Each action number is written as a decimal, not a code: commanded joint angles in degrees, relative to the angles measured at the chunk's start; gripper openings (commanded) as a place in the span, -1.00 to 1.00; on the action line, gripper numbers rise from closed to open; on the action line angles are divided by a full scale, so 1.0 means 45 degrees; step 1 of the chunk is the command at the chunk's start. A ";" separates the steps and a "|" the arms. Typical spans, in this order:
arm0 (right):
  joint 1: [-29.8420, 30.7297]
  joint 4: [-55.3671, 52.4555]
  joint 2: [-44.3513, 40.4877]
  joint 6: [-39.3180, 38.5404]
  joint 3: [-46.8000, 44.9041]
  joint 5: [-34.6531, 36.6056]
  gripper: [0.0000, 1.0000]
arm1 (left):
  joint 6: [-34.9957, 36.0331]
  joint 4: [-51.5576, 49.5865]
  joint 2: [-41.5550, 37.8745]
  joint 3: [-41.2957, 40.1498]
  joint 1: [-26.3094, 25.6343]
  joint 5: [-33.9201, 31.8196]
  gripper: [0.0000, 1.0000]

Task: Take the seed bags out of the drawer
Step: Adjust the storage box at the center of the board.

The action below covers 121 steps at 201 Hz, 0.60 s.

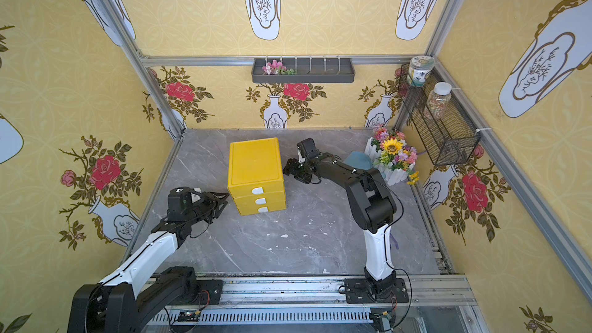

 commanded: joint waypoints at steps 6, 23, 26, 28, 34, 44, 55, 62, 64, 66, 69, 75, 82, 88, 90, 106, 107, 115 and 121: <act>0.0024 -0.0044 0.0529 0.0202 0.0564 -0.0144 0.47 | -0.0035 0.0669 0.0477 0.0233 -0.0009 0.0409 -0.18; 0.0044 0.0148 0.0802 0.0301 0.0804 -0.0304 0.47 | -0.0019 0.0806 0.0729 0.0325 -0.0040 0.0463 -0.18; 0.0063 0.0180 0.0851 0.0318 0.0832 -0.0332 0.47 | -0.0002 0.0824 0.0780 0.0344 -0.0036 0.0471 -0.17; 0.0063 0.0209 0.0890 0.0320 0.0861 -0.0357 0.47 | 0.0019 0.0841 0.0804 0.0352 -0.0034 0.0470 -0.18; 0.0079 0.0259 0.0962 0.0309 0.0920 -0.0439 0.47 | 0.0052 0.0897 0.0880 0.0388 -0.0051 0.0467 -0.17; 0.0110 0.0314 0.1098 0.0281 0.1095 -0.0552 0.46 | 0.0073 0.0980 0.1036 0.0466 -0.0033 0.0488 -0.16; 0.0158 0.0363 0.1215 0.0262 0.1214 -0.0664 0.46 | 0.0096 0.1090 0.1187 0.0574 -0.0067 0.0537 -0.17; 0.0161 0.0401 0.1299 0.0262 0.1278 -0.0751 0.46 | 0.0112 0.1120 0.1267 0.0635 -0.0128 0.0523 -0.16; 0.0176 0.0421 0.1329 0.0262 0.1309 -0.0779 0.45 | 0.0126 0.1110 0.1307 0.0655 -0.0149 0.0512 -0.16; 0.0179 0.0445 0.1351 0.0253 0.1337 -0.0806 0.45 | 0.0134 0.1117 0.1341 0.0689 -0.0189 0.0515 -0.16; 0.0180 0.0446 0.1395 0.0259 0.1369 -0.0864 0.45 | 0.0136 0.1120 0.1372 0.0722 -0.0208 0.0506 -0.16; 0.0181 0.0466 0.1502 0.0272 0.1473 -0.0947 0.45 | 0.0151 0.1120 0.1450 0.0770 -0.0293 0.0490 -0.16; 0.0176 0.0467 0.1622 0.0272 0.1602 -0.1044 0.44 | 0.0151 0.1120 0.1482 0.0821 -0.0405 0.0483 -0.17; 0.0176 0.0439 0.1736 0.0282 0.1733 -0.1126 0.44 | 0.0135 0.1120 0.1519 0.0842 -0.0514 0.0450 -0.17; 0.0179 0.0430 0.1775 0.0282 0.1789 -0.1146 0.44 | 0.0112 0.1110 0.1521 0.0838 -0.0558 0.0437 -0.17; 0.0179 0.0364 0.2031 0.0262 0.2125 -0.1256 0.44 | -0.0111 0.1100 0.1439 0.0772 -0.1007 0.0271 -0.18; 0.0170 0.0357 0.2050 0.0252 0.2146 -0.1286 0.44 | -0.0133 0.1090 0.1441 0.0768 -0.1038 0.0260 -0.18; 0.0171 0.0315 0.2170 0.0242 0.2338 -0.1380 0.44 | -0.0259 0.1100 0.1340 0.0715 -0.1324 0.0082 -0.18; 0.0180 0.0293 0.2281 0.0223 0.2478 -0.1458 0.43 | -0.0355 0.1094 0.1254 0.0670 -0.1565 -0.0047 -0.18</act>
